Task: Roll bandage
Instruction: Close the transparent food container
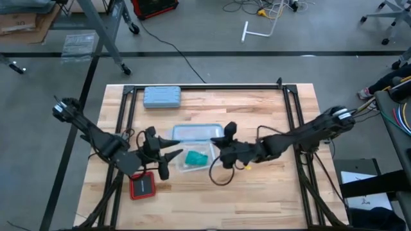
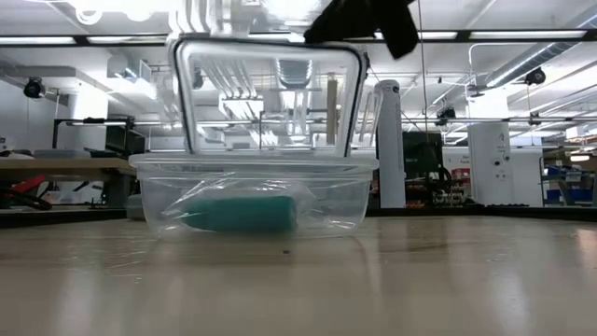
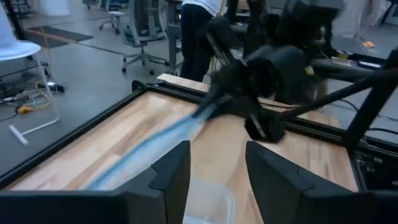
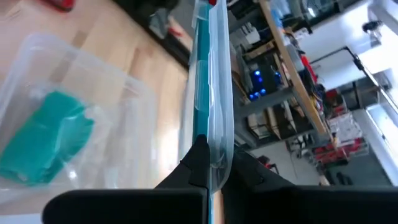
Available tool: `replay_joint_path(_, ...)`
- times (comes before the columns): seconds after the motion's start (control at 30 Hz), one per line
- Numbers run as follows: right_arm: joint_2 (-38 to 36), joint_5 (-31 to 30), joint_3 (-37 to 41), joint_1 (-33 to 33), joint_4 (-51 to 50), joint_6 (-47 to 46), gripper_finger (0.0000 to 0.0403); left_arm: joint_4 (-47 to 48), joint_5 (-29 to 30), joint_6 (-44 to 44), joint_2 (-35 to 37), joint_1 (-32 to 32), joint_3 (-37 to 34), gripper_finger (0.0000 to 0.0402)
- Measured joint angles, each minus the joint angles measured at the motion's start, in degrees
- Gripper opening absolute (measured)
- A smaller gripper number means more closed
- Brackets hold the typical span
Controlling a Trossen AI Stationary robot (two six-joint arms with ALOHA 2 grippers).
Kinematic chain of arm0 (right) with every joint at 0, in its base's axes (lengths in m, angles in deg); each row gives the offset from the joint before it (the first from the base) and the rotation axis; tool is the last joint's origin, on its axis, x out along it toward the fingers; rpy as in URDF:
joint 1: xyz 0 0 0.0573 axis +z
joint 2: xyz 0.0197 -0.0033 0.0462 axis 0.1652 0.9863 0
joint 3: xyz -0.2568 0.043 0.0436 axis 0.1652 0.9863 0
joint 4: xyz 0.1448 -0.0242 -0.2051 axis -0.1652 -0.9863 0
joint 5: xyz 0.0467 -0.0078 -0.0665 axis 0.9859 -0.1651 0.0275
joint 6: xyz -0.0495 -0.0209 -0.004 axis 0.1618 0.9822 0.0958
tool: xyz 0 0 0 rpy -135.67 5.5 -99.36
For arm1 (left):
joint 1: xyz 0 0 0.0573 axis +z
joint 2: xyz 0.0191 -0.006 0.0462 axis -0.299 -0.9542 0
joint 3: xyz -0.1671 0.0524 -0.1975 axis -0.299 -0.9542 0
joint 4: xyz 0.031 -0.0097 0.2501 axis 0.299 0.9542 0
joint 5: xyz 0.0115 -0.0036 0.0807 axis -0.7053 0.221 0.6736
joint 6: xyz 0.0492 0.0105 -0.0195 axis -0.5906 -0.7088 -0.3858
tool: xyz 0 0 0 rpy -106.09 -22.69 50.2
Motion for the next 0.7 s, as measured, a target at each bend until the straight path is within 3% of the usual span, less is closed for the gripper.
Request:
replay_joint_path(0.3, 7.10, -0.82, 0.00, 1.73, 4.15, 3.58, 0.0009, -4.26, 4.34, 5.40, 1.32, 0.04, -9.51, 0.0133)
replay_joint_path(0.7, 7.06, -2.11, 0.02, 4.60, 3.76, 2.42, 0.0009, -8.59, 4.67, 9.36, 0.11, 0.11, -15.28, 0.0116)
